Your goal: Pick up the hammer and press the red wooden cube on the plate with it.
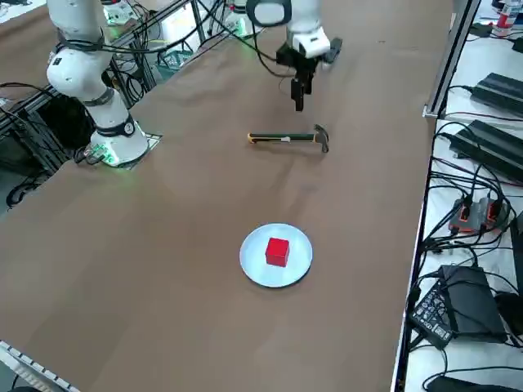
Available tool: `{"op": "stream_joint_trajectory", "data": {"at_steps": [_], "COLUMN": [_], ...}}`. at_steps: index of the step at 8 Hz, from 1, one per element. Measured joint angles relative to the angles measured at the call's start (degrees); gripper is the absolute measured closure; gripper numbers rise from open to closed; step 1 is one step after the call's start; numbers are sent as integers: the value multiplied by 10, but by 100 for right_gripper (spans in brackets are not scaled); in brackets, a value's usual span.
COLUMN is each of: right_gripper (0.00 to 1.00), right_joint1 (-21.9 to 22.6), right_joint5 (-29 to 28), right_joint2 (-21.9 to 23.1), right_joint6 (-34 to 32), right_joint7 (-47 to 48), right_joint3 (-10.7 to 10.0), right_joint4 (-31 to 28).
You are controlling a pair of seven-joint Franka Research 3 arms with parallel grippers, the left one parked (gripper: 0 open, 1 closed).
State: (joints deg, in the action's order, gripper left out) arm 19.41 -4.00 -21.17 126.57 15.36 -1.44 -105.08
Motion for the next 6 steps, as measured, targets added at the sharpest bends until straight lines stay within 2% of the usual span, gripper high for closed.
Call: {"op": "stream_joint_trajectory", "data": {"at_steps": [2, 6], "right_gripper": [0, 5], "right_joint1": [0, -1], "right_joint5": [10, 11], "right_joint2": [-19, -68], "right_joint6": [31, 149], "right_joint7": [8, 27], "right_joint3": [-4, -8], "right_joint4": [-12, -42]}}
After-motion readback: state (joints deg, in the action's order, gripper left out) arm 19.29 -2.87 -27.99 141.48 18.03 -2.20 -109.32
